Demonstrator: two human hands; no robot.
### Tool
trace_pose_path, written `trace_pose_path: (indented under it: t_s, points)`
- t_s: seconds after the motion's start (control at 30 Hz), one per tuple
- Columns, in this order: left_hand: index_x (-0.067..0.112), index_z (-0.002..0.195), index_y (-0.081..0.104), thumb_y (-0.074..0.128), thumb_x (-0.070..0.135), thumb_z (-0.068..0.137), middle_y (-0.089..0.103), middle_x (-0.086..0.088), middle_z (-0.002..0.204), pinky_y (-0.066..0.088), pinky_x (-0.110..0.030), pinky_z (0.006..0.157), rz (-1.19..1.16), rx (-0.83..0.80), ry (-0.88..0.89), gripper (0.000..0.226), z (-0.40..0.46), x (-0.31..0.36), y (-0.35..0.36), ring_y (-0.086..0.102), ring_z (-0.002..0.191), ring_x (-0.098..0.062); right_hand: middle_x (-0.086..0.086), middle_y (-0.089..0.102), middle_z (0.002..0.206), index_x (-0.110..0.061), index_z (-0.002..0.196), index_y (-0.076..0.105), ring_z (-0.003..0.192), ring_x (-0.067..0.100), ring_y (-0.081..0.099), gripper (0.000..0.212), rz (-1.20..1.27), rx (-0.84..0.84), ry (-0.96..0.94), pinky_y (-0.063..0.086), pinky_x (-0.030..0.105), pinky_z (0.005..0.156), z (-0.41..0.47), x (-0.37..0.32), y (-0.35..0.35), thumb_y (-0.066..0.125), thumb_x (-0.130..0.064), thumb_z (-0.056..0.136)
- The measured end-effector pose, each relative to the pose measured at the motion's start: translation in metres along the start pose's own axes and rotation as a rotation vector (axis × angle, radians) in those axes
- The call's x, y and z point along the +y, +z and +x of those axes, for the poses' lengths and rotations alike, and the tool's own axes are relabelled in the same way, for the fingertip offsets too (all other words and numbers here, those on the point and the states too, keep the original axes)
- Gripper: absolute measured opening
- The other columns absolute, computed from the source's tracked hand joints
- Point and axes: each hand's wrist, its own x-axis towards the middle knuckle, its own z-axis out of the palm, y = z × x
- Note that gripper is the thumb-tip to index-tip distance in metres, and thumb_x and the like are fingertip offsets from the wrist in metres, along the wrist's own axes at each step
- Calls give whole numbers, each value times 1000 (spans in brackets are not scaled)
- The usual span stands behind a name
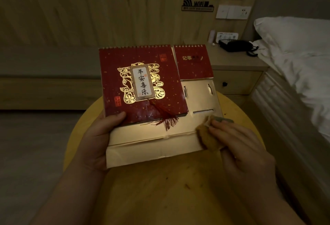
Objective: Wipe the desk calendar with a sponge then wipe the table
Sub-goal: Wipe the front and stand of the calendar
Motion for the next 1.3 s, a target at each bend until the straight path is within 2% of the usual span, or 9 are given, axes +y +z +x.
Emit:
trace_pose_path:
  t_s: [0.2,0.43,0.63,0.77,0.93,1.03,1.1,1.2,1.3]
  points:
    - [18,113,80,58,13,87,79,-15,111,63,-48,76,-36,-40,-23,35,0,-2,5,78,95,-33,-3,68,137,-11,127,76,125,15,62,39,118,-36,-36,42,25,117,0,-55,37,48,-8,100]
    - [18,116,77,53,10,90,76,-18,118,57,-53,91,-30,-69,-21,36,-1,-4,11,75,101,-35,4,76,130,-10,118,81,124,18,69,42,250,6,-196,55,36,105,-3,-121,79,41,-24,116]
    - [21,111,81,54,13,90,80,-12,109,63,-46,76,-38,-83,-38,35,-1,-2,3,78,96,-31,3,73,133,-8,123,78,125,19,67,45,157,-25,-138,53,39,109,0,-65,48,35,-19,115]
    - [21,114,79,57,12,87,80,-12,110,63,-46,70,-43,-40,-8,36,-1,1,-4,79,93,-32,1,66,134,-5,124,75,129,12,55,40,12,26,8,38,24,119,-2,-6,13,49,-7,94]
    - [21,117,77,59,13,85,78,-15,115,63,-49,71,-37,-3,-24,38,-1,-3,-1,78,95,-35,3,69,133,-5,124,75,128,19,61,36,-10,47,-33,48,34,113,-3,20,6,59,-1,93]
    - [21,117,78,60,14,85,78,-14,114,63,-49,70,-29,25,-29,37,0,-4,-1,78,94,-35,-2,76,123,-19,120,76,117,16,70,31,241,164,327,59,37,95,11,19,-8,59,-16,95]
    - [20,116,78,60,14,84,79,-14,112,63,-48,70,-24,15,-26,37,1,-3,-2,78,93,-34,-5,80,97,-31,99,75,93,11,77,27,495,210,676,64,34,77,32,25,-21,51,-31,89]
    - [20,117,78,60,14,83,79,-14,113,63,-50,74,-6,-18,-22,38,2,-1,-2,78,96,-35,6,73,66,-14,86,75,54,22,69,28,544,2,987,58,39,53,68,40,-29,50,-24,91]
    - [20,112,80,57,12,85,80,-12,108,64,-47,75,28,-41,-15,37,3,-4,1,79,93,-31,3,60,50,-13,72,75,34,15,48,34,561,-178,1013,38,24,36,84,42,-26,62,-24,101]
